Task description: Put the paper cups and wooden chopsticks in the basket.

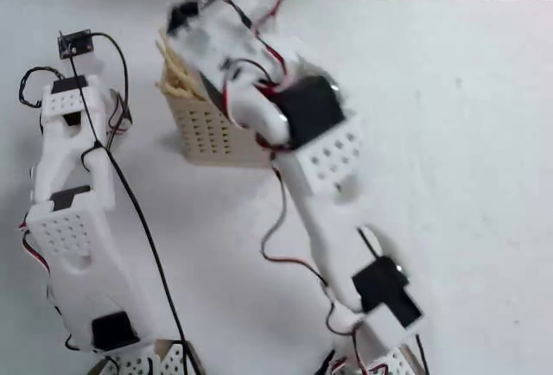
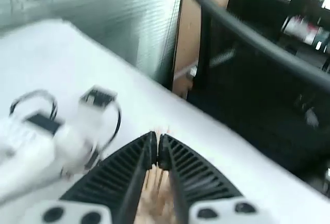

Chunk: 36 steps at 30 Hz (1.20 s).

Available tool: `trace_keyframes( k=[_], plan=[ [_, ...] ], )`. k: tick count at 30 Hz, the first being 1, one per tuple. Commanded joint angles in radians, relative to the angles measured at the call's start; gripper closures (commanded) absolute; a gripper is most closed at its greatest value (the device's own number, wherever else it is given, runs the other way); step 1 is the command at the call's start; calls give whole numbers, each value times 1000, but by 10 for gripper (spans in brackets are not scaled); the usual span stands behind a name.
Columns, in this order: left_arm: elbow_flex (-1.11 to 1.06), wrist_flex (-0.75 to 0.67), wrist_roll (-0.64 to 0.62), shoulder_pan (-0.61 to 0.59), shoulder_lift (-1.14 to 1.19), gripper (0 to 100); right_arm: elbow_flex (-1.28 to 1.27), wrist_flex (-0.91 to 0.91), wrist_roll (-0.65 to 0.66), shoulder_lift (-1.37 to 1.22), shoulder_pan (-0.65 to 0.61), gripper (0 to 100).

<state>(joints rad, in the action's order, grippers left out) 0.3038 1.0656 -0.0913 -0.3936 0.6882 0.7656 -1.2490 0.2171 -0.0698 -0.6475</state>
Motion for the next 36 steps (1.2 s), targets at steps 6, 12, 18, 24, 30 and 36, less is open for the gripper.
trace_keyframes(
  k=[6, 12, 18, 24, 30, 36],
  plan=[
    [14, 49, 2, -4, -31, 880, -109, -472, 2, 188, 177, 981],
    [26, 229, 6, 24, -177, 880, -525, -432, 2, 351, 384, 981],
    [31, 377, 6, 28, -341, 883, -964, -297, 114, 619, 469, 981],
    [23, 520, 8, 27, -478, 884, -1473, -85, 293, 974, 506, 978],
    [5, 578, 11, 22, -503, 884, -1896, 45, 342, 1376, 506, 978],
    [-232, 391, 11, 22, -573, 884, -2154, -2, 345, 1799, 507, 978]
  ],
)
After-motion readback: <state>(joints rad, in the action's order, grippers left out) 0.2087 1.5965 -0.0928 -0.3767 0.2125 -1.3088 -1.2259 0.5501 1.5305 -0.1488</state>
